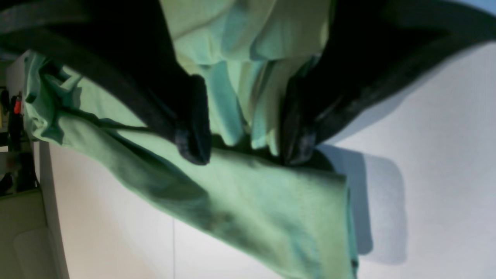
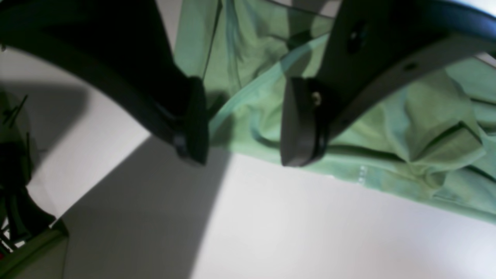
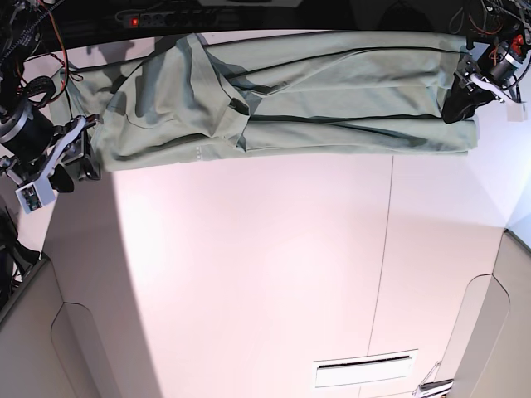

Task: Fold the T-shirt properly
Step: 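Grasp the shirt end near the left gripper with the left gripper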

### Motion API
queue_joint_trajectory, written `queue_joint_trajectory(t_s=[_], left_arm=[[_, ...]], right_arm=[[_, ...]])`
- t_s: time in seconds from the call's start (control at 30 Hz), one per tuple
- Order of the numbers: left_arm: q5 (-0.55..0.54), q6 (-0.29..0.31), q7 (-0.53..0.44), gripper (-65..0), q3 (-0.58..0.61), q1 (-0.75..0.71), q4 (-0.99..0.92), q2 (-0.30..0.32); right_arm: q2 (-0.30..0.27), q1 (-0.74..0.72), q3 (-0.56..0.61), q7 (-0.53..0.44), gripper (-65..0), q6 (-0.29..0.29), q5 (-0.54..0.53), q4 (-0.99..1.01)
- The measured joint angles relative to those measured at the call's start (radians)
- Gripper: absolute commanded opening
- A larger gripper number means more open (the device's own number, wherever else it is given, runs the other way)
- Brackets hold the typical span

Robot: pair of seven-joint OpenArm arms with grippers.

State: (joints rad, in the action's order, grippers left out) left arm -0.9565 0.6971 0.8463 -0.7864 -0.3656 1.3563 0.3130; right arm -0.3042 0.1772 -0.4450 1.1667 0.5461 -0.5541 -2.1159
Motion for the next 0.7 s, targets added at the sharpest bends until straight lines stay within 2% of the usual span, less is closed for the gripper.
queue_joint_trajectory(t_s=[0.1, 0.17, 0.37, 0.47, 0.7], left_arm=[[0.005, 0.000, -0.033, -33.8, 0.000, 0.000, 0.000, -0.018], [0.005, 0.000, -0.056, -36.9, 0.000, 0.000, 0.000, -0.034], [0.067, 0.000, -0.130, -51.8, 0.000, 0.000, 0.000, -0.074], [0.083, 0.000, -0.143, -63.5, 0.000, 0.000, 0.000, -0.077], [0.066, 0.000, -0.208, -65.0, 0.000, 0.000, 0.000, -0.078]], right_arm=[[0.000, 0.000, 0.000, -0.011, -35.5, 0.000, 0.000, 0.000], [0.000, 0.000, 0.000, -0.016, -35.5, 0.000, 0.000, 0.000], [0.000, 0.000, 0.000, -0.019, -35.5, 0.000, 0.000, 0.000], [0.000, 0.000, 0.000, -0.019, -35.5, 0.000, 0.000, 0.000], [0.000, 0.000, 0.000, -0.019, -35.5, 0.000, 0.000, 0.000]])
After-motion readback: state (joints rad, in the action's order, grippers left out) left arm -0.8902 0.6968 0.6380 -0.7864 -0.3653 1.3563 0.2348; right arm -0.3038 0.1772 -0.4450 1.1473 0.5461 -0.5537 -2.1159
